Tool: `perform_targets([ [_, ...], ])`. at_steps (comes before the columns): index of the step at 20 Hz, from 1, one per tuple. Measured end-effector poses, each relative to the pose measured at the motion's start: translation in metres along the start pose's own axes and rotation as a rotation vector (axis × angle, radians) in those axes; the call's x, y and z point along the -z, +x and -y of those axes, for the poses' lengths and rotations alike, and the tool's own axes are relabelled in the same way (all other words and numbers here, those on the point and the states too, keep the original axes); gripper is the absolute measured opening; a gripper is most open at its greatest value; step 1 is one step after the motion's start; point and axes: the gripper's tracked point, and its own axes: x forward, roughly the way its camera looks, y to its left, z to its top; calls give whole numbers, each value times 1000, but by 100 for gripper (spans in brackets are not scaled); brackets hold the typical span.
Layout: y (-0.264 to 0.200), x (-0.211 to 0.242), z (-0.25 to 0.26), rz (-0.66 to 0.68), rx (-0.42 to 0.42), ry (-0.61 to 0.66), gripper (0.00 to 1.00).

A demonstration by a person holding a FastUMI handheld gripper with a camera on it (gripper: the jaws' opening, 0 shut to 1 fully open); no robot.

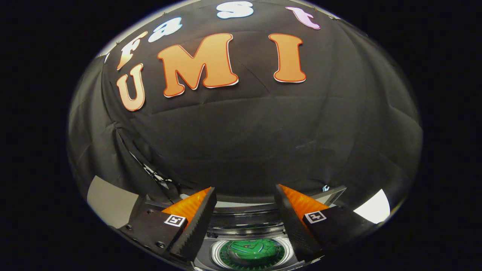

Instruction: Put the clothes into the washing machine and then close the washing machine lid.

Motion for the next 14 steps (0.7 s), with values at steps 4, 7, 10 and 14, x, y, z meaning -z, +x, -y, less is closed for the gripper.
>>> perform_targets([
  [4,18,15,1,-46,15,-51,99],
  [7,20,13,0,-34,14,-61,99],
  [10,9,17,0,-9,11,-60,99],
  [14,-12,28,1,17,22,-63,99],
])
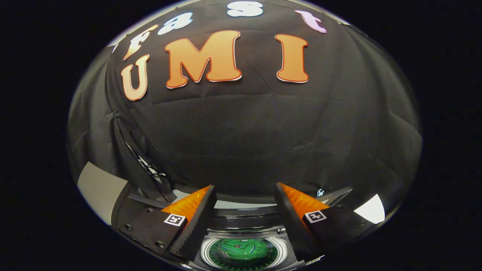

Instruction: Put the clothes into the washing machine and then close the washing machine lid.

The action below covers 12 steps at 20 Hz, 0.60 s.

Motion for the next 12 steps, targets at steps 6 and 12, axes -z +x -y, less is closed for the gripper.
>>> perform_targets([
  [6,-40,25,0,-5,13,-2,99],
  [12,-81,71,1,-28,48,2,99],
])
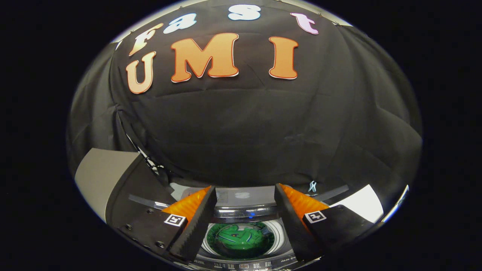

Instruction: Put the clothes into the washing machine and then close the washing machine lid.

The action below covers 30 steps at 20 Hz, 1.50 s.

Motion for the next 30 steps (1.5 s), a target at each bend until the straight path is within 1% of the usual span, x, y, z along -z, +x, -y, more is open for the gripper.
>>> perform_targets([
  [2,-8,28,0,-37,11,7,99],
  [3,-13,53,2,-91,22,7,99],
  [4,-22,73,2,-118,26,7,99],
  [5,-26,86,0,-119,32,2,99],
  [7,-38,98,-4,-124,40,-5,98],
  [10,-51,92,-3,-109,64,31,97],
  [15,-84,54,-4,-28,94,111,97],
  [22,-143,-28,-5,138,110,120,96],
  [27,-205,-108,-5,271,113,155,97],
  [30,-243,-146,1,339,109,166,97],
])
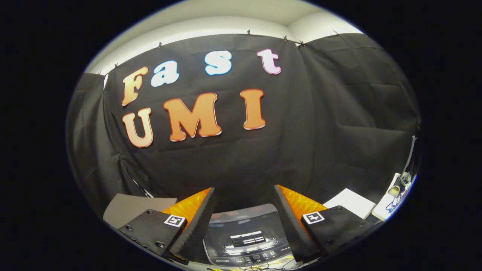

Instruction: Put the clothes into the washing machine and then close the washing machine lid.

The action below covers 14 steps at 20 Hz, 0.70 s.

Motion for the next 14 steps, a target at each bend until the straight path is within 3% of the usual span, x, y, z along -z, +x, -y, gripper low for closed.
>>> perform_targets([
  [8,-66,-101,24,186,48,-18,97],
  [14,-101,-112,27,231,79,-44,97],
])
